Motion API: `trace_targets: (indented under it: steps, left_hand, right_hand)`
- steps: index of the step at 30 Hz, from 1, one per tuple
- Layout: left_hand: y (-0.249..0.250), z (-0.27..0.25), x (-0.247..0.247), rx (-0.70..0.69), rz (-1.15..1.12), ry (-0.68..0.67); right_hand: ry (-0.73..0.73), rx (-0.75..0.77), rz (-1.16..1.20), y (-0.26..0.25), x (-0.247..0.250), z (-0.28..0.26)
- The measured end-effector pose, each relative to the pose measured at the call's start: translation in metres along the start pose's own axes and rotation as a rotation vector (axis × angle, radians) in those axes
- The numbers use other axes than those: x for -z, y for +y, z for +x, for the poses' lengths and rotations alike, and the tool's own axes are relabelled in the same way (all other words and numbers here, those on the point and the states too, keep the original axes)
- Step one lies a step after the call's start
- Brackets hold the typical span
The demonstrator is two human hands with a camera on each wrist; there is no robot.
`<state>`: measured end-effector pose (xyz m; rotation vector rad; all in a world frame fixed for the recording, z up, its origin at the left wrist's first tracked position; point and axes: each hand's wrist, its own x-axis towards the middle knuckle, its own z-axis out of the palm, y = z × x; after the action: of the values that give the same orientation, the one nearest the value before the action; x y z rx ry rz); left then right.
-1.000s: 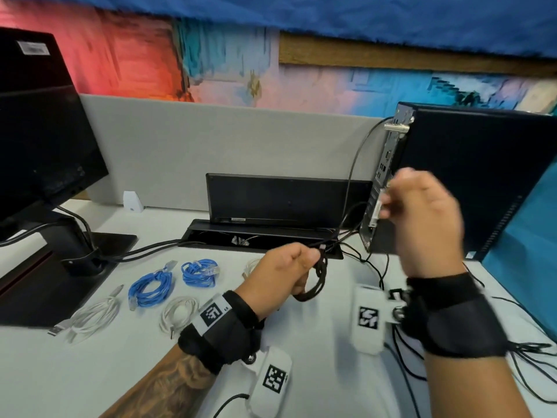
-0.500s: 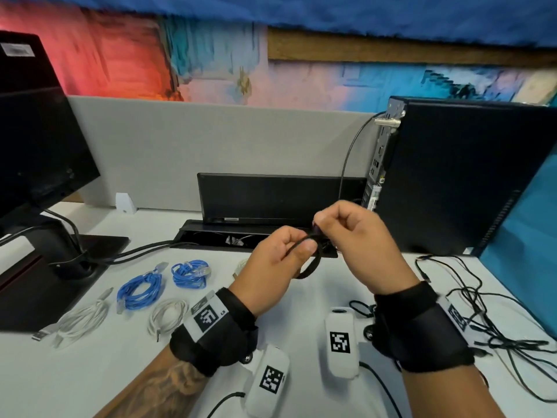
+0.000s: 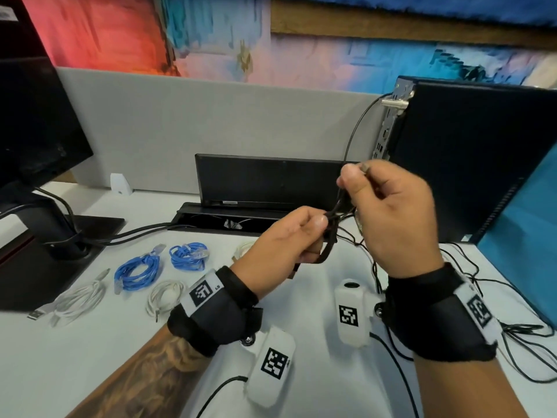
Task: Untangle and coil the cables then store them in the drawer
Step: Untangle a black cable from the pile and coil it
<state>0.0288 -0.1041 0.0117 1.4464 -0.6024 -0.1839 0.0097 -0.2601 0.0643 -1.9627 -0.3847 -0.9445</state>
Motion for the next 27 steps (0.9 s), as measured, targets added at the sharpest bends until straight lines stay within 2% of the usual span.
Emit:
trace_targets:
  steps: [2,4,7,10,12,15,19,23,27]
  left_hand:
    - [0.004,0.002,-0.003,0.004,-0.131,-0.072]
    - [0.007,0.002,-0.002,0.006,-0.128,-0.08]
    - [0.01,0.002,0.003,-0.019,-0.041,0.03]
    - [0.012,0.003,0.013,-0.03,-0.141,0.125]
    - [0.014,0.005,0.021,-0.041,-0.216,0.16]
    - [0.016,0.003,0.026,-0.054,-0.202,0.201]
    - [0.012,0.004,0.03,-0.042,-0.14,0.299]
    - [0.007,0.006,0.031,-0.068,-0.061,0.381]
    - [0.005,0.005,0.034,-0.082,0.064,0.368]
  right_hand:
    - [0.045,0.019,0.021,-0.001,0.005,0.001]
    - [0.062,-0.035,0.085,0.003,0.003,0.0]
    - [0.056,-0.179,0.278,0.013,-0.006,0.0]
    - [-0.065,-0.259,0.512,0.024,-0.01,0.0]
    - [-0.182,-0.26,0.499,0.029,-0.011,-0.002]
    - [-0.296,-0.267,0.427,0.027,-0.019,-0.007]
    - [-0.291,-0.37,0.429,0.022,-0.033,-0.014]
    - [-0.299,-0.505,0.56,0.015,-0.038,-0.016]
    - [-0.407,-0.472,0.588,0.013,-0.04,-0.018]
